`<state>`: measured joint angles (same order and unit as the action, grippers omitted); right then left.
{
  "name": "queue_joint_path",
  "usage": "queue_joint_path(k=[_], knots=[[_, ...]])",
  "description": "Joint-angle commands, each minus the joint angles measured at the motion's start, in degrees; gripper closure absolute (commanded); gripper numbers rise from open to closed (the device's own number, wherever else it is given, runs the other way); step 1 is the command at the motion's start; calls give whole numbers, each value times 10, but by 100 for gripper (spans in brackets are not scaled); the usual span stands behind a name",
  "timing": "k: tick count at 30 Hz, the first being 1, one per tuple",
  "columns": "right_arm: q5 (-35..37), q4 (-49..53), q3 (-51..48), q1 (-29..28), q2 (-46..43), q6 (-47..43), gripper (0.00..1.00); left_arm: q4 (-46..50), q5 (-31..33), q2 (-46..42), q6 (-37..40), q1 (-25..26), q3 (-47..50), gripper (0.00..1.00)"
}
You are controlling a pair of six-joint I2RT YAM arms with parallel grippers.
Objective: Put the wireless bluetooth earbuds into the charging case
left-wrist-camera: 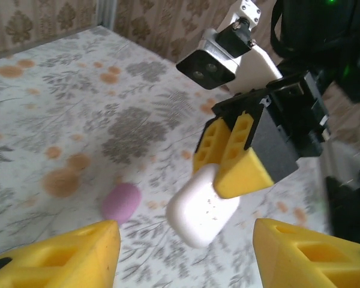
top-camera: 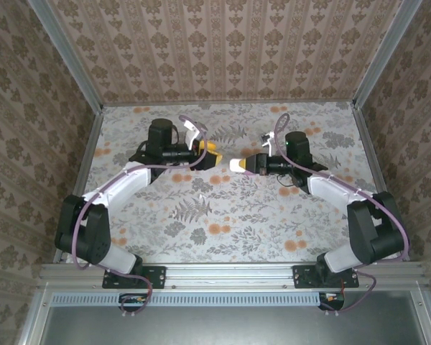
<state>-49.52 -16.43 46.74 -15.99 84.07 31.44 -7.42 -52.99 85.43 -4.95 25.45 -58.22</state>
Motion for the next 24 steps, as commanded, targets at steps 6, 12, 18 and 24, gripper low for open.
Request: queue_joint_path(k=[6, 12, 18, 24], knots=[[-11, -144, 0, 2, -76, 3, 82, -98, -85, 12, -198, -6, -20, 38], [-23, -182, -8, 2, -126, -12, 81, -213, -126, 7, -239, 2, -9, 38], [-41, -196, -7, 2, -165, -30, 81, -338, -129, -29, -196, 40, 32, 37], [-58, -193, -2, -7, -183, -56, 80, -337, -123, -31, -183, 54, 21, 36]])
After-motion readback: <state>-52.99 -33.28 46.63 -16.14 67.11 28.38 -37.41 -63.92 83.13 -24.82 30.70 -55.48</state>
